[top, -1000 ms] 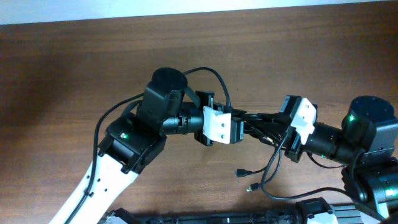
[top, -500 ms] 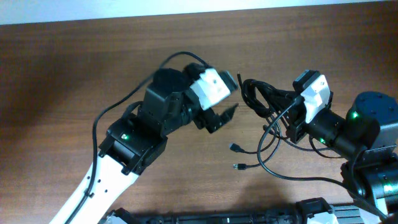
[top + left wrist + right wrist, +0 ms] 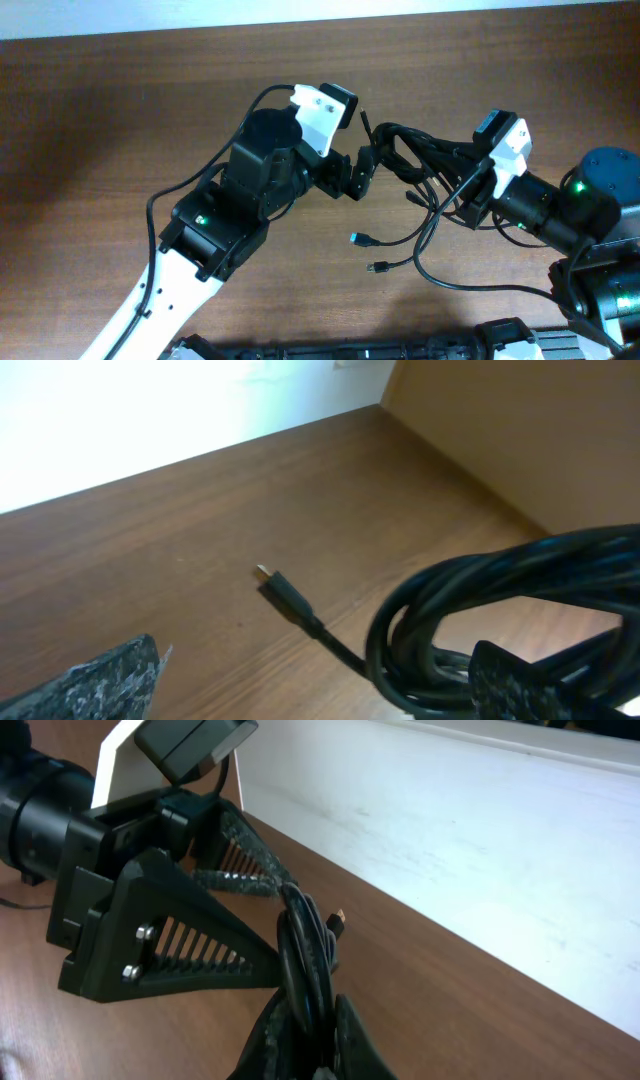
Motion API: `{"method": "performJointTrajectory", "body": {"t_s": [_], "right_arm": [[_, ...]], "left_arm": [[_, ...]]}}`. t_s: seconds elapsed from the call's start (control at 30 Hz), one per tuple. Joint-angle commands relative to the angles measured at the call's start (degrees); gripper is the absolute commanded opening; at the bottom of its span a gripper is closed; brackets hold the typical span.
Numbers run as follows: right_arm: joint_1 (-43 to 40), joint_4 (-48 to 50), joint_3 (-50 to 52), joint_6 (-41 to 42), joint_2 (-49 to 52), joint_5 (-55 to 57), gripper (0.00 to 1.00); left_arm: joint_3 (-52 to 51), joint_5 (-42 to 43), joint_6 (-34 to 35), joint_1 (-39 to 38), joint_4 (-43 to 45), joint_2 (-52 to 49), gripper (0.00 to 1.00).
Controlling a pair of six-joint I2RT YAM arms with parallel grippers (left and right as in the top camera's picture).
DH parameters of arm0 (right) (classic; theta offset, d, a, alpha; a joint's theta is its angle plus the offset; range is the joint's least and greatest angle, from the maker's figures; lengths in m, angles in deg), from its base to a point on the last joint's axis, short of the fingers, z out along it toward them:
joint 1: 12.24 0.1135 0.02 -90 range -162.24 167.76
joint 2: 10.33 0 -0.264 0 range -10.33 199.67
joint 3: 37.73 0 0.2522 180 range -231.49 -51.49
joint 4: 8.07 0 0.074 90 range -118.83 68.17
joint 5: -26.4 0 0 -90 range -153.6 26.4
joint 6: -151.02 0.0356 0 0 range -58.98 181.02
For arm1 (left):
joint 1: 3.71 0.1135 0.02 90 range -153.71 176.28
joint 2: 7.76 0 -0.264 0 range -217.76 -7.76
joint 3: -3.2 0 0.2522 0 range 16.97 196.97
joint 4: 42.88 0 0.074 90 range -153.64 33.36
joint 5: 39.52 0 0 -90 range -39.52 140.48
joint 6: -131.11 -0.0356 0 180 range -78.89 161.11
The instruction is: Untangle cables
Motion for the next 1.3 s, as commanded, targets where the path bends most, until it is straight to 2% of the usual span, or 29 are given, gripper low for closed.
{"method": "performJointTrajectory", "body": {"t_s": [0.0, 0.1, 0.17, 0.23, 0.3, 0.33, 0.4, 0.43, 0.57, 0.93, 0.97, 1.0, 1.07, 1.13, 1.27], "right_arm": [[-0.26, 2.03, -0.13, 1.86, -0.35, -4.24, 0.04], [-0.26, 2.95, -0.11, 1.84, -0.35, -6.45, 0.04], [-0.26, 2.89, -0.11, 1.86, -0.35, -6.88, 0.04], [-0.26, 3.13, -0.11, 1.84, -0.35, -8.76, 0.04], [-0.26, 3.37, -0.13, 1.81, -0.35, -9.79, 0.04], [-0.26, 3.37, -0.13, 1.81, -0.35, -9.75, 0.04], [-0.26, 3.37, -0.13, 1.81, -0.33, -9.60, 0.04], [-0.26, 3.37, -0.11, 1.81, -0.35, -9.60, 0.04], [-0.26, 3.34, -0.11, 1.84, -0.35, -9.62, 0.04], [-0.26, 1.36, -0.11, 1.81, -0.35, -9.62, 0.04], [-0.26, 1.40, -0.11, 1.79, -0.35, -9.62, 0.04], [-0.26, 1.42, -0.11, 1.79, -0.35, -9.64, 0.04], [-0.26, 1.49, -0.11, 1.79, -0.35, -9.73, 0.04], [-0.26, 2.56, -0.11, 1.84, -0.35, -10.97, 0.04], [-0.26, 5.09, -0.11, 2.27, -0.35, -14.45, 0.04]], "left_arm": [[1.01, 2.58, 4.74, -0.02, 0.76, 0.39, 0.99], [1.01, 2.56, 5.79, -0.02, 1.40, 0.39, 0.99], [1.01, 2.56, 5.79, -0.02, 1.99, 0.39, 0.96], [1.01, 2.58, 5.77, -0.02, 2.45, 0.39, 0.84], [1.01, 2.56, 5.77, -0.02, 2.51, 0.39, 0.57], [1.01, 2.58, 5.77, -0.02, 2.51, 0.39, 0.49], [1.01, 2.60, 5.77, -0.02, 2.49, 0.39, 0.42], [1.01, 2.78, 5.77, -0.02, 2.49, 0.39, 0.26], [1.01, 2.78, 5.77, -0.02, 2.51, 0.39, 0.00], [1.01, 2.78, 5.75, 0.00, 6.38, 0.39, 0.00], [1.01, 2.78, 5.75, -0.02, 6.71, 0.39, 0.17], [1.01, 2.80, 5.75, -0.02, 6.71, 0.39, 0.45], [1.01, 3.78, 5.75, -0.02, 6.71, 0.39, 0.70], [1.01, 4.74, 5.77, -0.02, 6.73, 0.39, 0.74], [1.01, 4.92, 5.75, -0.02, 6.73, 0.39, 0.72]]}}
